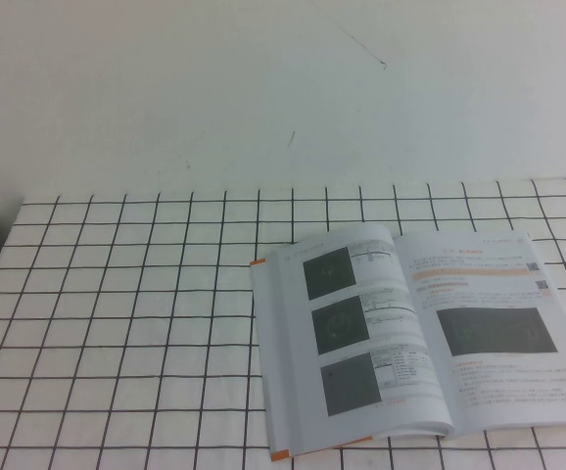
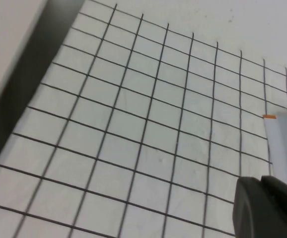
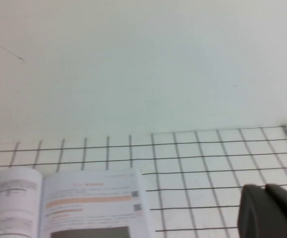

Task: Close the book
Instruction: 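Close the open booklet and leave it lying on the table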

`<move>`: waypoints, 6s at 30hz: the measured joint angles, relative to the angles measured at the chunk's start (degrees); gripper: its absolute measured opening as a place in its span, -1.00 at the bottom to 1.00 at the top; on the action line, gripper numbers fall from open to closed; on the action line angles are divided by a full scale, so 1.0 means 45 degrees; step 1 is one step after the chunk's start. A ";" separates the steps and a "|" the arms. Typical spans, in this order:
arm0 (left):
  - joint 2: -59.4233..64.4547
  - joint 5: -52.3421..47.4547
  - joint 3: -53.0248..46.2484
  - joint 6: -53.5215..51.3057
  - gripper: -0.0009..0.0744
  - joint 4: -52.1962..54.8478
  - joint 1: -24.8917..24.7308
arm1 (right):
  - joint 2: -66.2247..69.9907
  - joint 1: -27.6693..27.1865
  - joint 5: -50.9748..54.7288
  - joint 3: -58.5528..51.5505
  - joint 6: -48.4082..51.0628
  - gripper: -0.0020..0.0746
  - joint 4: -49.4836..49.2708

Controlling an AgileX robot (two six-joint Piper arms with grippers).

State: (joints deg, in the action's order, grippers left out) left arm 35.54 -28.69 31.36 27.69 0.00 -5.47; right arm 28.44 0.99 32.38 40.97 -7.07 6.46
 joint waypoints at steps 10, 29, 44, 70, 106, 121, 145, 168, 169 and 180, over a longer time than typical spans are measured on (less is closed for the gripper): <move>0.3728 0.1706 0.0000 -0.4346 -0.99 -0.5790 0.0000 | 0.5259 0.1412 -0.0486 0.0673 0.2526 -0.95 -0.1435; 1.3312 -0.0595 0.3162 -2.1410 -0.99 -1.9795 -0.0011 | 1.4539 0.2426 0.0945 0.3253 0.9409 -0.95 -0.7371; 1.6754 -0.1117 0.5691 -2.1445 -0.99 -2.0578 -0.1675 | 1.7382 0.2552 -0.0718 0.3344 1.0769 -0.95 -0.8884; 1.6731 0.1463 0.5749 -1.8045 -0.99 -1.6535 -0.2826 | 1.7882 0.2552 -0.0489 0.3595 1.1016 -0.95 -0.9011; 1.7724 0.0179 0.9465 -1.1360 -0.99 -0.9048 -0.4509 | 1.7882 0.2529 -0.0469 0.3595 1.1038 -0.95 -0.9055; 1.8010 -0.1787 1.0339 -0.7846 -0.99 -0.4967 -0.4216 | 1.7882 0.2529 -0.0469 0.3595 1.1038 -0.95 -0.9063; 1.9666 -0.1481 1.3050 -0.8890 -0.99 -0.6517 -0.5916 | 1.7882 0.2529 -0.0492 0.3595 1.1038 -0.95 -0.9089; 1.9819 -0.4006 1.6883 -0.9057 -0.99 -0.6772 -0.6489 | 1.7405 0.2381 -0.0575 0.3514 1.1038 -0.95 -0.9155; 1.9819 -0.4006 1.6883 -0.9057 -0.99 -0.6772 -0.6489 | 1.7167 0.2310 -0.0575 0.3457 1.0979 -0.95 -0.9128; 1.9846 -0.3573 1.6883 -0.9057 -0.99 -0.6510 -0.7444 | 1.1024 0.0681 -0.0467 0.3400 1.0945 -0.95 -0.9454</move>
State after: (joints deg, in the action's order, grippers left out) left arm 124.85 -44.77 107.34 -13.07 -29.29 -38.96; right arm 78.04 4.06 30.27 56.27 42.18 -36.08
